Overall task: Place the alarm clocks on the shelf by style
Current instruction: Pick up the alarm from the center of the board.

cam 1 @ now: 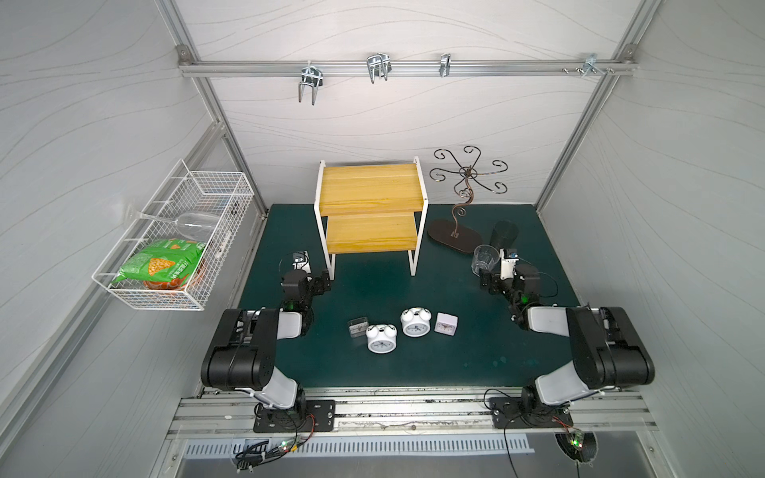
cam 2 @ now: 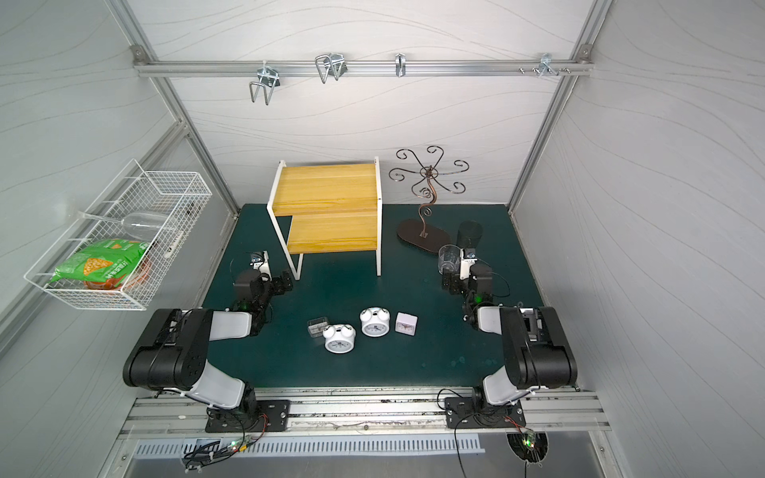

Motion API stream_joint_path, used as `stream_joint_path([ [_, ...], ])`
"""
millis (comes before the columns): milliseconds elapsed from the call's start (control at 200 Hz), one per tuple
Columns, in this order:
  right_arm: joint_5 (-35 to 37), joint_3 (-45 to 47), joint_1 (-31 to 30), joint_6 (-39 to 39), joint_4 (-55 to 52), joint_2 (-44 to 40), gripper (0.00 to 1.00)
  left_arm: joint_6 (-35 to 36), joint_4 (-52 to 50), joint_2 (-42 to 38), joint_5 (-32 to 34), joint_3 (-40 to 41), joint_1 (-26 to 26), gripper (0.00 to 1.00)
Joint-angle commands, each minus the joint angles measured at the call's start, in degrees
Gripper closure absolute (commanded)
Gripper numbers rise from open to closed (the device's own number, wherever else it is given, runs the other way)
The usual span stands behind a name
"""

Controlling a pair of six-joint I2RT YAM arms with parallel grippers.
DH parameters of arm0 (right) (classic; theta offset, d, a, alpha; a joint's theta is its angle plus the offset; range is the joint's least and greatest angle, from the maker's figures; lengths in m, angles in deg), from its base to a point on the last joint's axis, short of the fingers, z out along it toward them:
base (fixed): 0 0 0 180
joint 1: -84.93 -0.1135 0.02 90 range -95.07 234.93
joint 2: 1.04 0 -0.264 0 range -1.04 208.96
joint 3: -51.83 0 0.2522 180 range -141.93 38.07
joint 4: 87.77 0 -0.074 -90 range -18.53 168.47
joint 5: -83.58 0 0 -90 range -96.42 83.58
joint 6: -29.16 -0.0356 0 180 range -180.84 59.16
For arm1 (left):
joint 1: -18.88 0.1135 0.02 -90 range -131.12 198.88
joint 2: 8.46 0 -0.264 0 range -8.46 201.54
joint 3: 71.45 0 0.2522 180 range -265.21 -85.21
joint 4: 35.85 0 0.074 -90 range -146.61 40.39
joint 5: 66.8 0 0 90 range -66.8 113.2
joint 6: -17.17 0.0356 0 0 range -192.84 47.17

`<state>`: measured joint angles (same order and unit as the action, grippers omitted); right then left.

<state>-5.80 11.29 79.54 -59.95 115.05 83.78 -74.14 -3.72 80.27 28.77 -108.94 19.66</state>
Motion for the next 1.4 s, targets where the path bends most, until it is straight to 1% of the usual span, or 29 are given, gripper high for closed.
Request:
stream_joint_path([
  [0,0.5,-3.0,-1.4,-0.1,-9.3,-5.3,0.01,0.0,0.5,-1.6,-0.3,-0.6,0.3,0.0],
  [150,1.0,-6.3,-4.7,0.2,-22.0,-11.5,0.01,0.6,-4.1,-6.2,-1.5,-0.7,0.3,0.0],
  [230,1.2,-9.1,-6.6,-2.0,-30.1,-14.3,0.01,1.3,-7.5,-9.0,-2.4,-1.1,0.3,0.0],
  [305,2.8,-11.7,-8.8,-6.0,-37.5,-16.4,0.01,1.8,-11.8,-11.8,-3.6,-2.1,0.3,0.0],
  [420,6.5,-13.4,-13.5,-9.3,-44.3,-19.3,0.01,2.6,-19.8,-16.3,-6.7,-4.5,0.4,0.0],
  [525,12.1,-13.1,-19.9,-11.4,-47.1,-22.9,0.01,3.7,-25.0,-21.1,-9.6,-5.0,0.5,0.0],
  [675,19.2,-12.5,-27.7,-17.0,-51.7,-27.9,0.01,6.4,-30.8,-27.5,-14.2,-5.3,1.4,0.0],
  [770,23.3,-11.6,-31.9,-21.1,-54.2,-30.5,0.01,6.8,-35.8,-27.6,-15.7,-7.1,2.4,0.01],
  [935,30.3,-9.2,-40.7,-28.2,-56.2,-33.6,0.01,6.7,-36.4,-28.3,-17.0,-5.8,3.5,0.0],
  [1045,35.5,-7.8,-46.2,-32.8,-58.1,-33.4,0.01,6.1,-37.4,-28.6,-17.9,-5.4,3.9,0.0],
  [1195,40.1,-5.5,-53.9,-37.8,-57.8,-32.1,0.01,6.4,-39.5,-29.0,-19.1,-5.5,3.9,0.0],
  [1305,46.6,-4.6,-59.7,-43.6,-58.9,-29.7,0.01,8.0,-42.3,-29.0,-22.0,-6.3,3.9,0.01],
  [1395,49.7,-4.5,-63.2,-47.3,-58.8,-26.9,0.01,8.9,-44.0,-29.2,-23.8,-6.5,3.9,0.01],
])
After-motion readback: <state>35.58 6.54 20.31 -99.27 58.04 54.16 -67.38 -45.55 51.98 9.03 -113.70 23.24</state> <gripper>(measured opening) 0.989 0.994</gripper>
